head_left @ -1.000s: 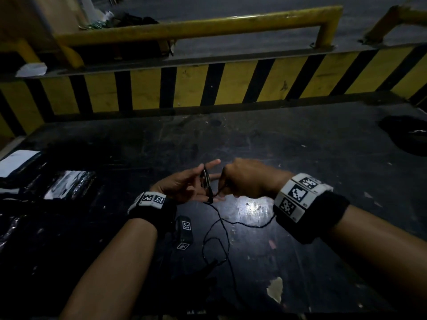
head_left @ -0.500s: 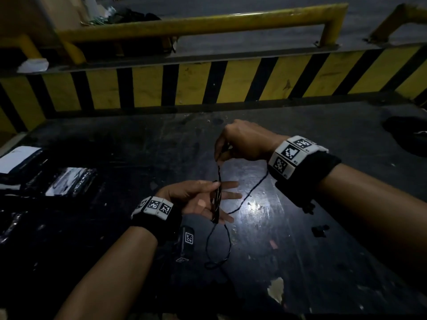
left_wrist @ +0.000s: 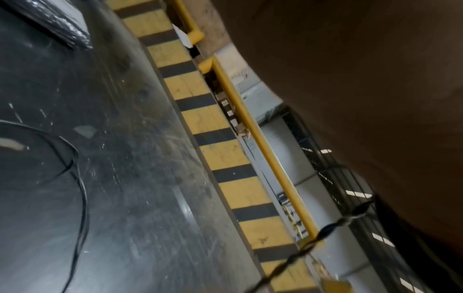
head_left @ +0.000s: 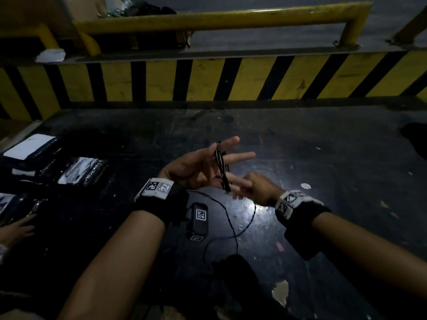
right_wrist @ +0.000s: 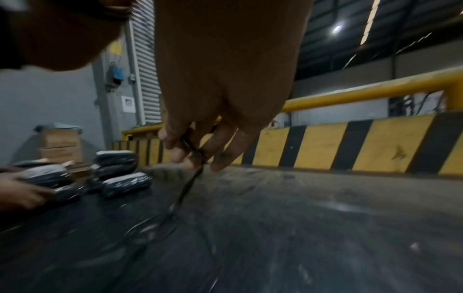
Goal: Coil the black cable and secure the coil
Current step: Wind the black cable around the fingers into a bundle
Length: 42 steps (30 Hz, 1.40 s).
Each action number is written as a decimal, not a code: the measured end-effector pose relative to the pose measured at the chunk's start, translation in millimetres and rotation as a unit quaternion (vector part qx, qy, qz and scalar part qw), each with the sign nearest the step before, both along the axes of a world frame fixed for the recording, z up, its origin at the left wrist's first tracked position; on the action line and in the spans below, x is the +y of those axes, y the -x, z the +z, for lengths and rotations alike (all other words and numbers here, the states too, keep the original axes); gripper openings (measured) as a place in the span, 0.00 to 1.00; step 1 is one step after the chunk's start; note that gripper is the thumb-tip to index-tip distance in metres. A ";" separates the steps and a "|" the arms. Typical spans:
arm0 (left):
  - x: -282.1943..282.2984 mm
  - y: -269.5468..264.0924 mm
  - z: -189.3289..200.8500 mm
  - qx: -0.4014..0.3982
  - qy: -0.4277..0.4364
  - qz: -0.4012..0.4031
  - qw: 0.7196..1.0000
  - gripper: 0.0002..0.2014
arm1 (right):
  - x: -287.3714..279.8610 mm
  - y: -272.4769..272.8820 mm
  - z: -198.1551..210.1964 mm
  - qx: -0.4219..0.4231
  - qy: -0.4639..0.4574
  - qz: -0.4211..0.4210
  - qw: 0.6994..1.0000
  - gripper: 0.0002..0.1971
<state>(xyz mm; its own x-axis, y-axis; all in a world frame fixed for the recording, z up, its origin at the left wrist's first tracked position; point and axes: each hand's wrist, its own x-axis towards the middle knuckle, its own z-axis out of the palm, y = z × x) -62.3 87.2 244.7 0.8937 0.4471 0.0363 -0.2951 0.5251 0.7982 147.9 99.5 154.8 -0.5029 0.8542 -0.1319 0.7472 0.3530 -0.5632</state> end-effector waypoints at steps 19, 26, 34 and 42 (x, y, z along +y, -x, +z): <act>30.4 32.3 -60.2 0.170 0.062 0.174 0.968 0.32 | -35.0 12.7 59.0 -0.054 -0.065 0.140 0.986 0.11; 8.9 23.9 -61.4 0.244 0.054 0.176 0.952 0.35 | -23.4 24.0 114.3 -0.147 -0.087 0.188 0.967 0.12; -13.8 11.0 -63.1 0.244 0.050 0.066 0.966 0.34 | 10.6 33.0 157.3 -0.124 -0.135 0.182 0.966 0.17; -29.8 10.4 -37.2 0.144 0.034 -0.011 0.989 0.20 | 29.4 20.7 129.0 0.049 -0.136 0.135 0.980 0.08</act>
<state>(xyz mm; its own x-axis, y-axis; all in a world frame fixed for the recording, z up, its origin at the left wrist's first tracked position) -72.8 57.4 207.5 0.8723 0.4198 -0.2507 -0.0481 0.5840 0.8103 127.2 129.0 283.9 -0.7147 0.6846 0.1432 0.5521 0.6779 -0.4854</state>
